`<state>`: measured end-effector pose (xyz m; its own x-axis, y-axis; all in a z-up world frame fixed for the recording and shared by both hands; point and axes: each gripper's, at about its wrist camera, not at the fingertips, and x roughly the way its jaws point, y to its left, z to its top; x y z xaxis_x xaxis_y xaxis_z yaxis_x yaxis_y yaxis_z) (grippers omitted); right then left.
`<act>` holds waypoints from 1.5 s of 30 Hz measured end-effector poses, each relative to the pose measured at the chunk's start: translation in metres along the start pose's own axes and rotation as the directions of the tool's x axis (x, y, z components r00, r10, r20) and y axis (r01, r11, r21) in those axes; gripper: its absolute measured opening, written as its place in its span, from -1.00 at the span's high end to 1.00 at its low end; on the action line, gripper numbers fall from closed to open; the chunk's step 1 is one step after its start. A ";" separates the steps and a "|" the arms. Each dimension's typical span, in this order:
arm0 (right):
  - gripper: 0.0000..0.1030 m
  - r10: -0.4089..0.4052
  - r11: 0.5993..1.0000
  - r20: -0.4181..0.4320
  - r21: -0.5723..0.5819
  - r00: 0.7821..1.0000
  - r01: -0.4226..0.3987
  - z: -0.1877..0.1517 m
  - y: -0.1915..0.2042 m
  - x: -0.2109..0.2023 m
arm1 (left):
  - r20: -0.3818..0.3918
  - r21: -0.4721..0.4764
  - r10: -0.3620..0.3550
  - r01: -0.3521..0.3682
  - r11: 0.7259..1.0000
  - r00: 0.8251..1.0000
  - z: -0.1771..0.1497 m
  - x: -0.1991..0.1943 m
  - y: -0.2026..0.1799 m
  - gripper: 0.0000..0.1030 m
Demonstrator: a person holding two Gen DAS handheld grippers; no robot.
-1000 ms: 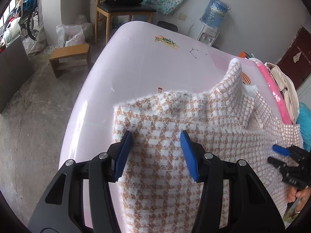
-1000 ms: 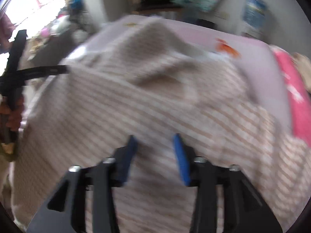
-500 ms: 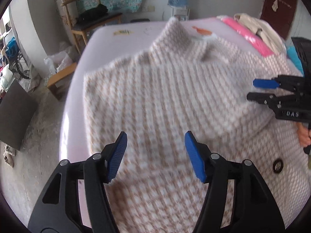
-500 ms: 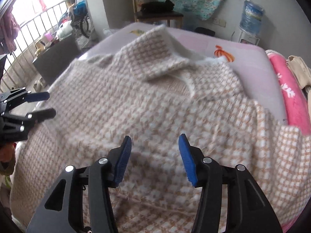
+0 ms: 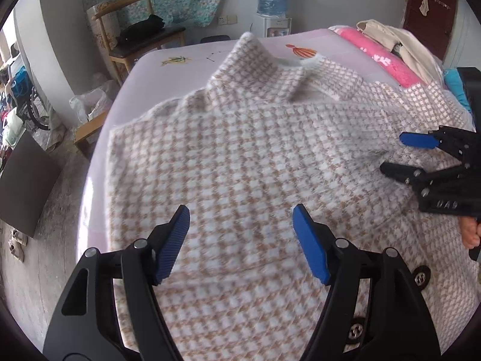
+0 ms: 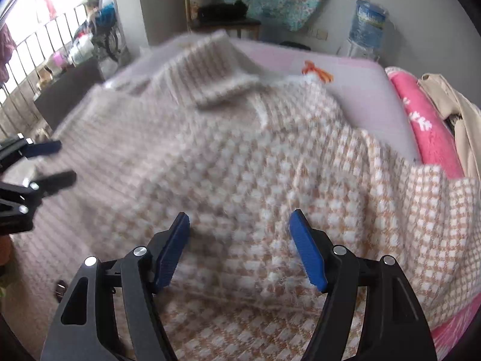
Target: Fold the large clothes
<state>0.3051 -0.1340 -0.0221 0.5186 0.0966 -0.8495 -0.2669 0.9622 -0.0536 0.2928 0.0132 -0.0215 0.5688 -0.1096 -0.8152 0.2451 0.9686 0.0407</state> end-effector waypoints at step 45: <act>-0.88 -0.013 0.996 0.006 0.091 1.000 0.012 -0.008 -0.020 0.004 | -0.061 -0.088 0.031 -0.036 0.995 0.998 -0.007 0.025 0.005 -0.85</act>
<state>0.3057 -0.1552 -0.0284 0.5270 0.0857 -0.8455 -0.1852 0.9826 -0.0158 0.3029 0.0170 -0.0453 0.5270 -0.0659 -0.8473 0.1542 0.9879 0.0190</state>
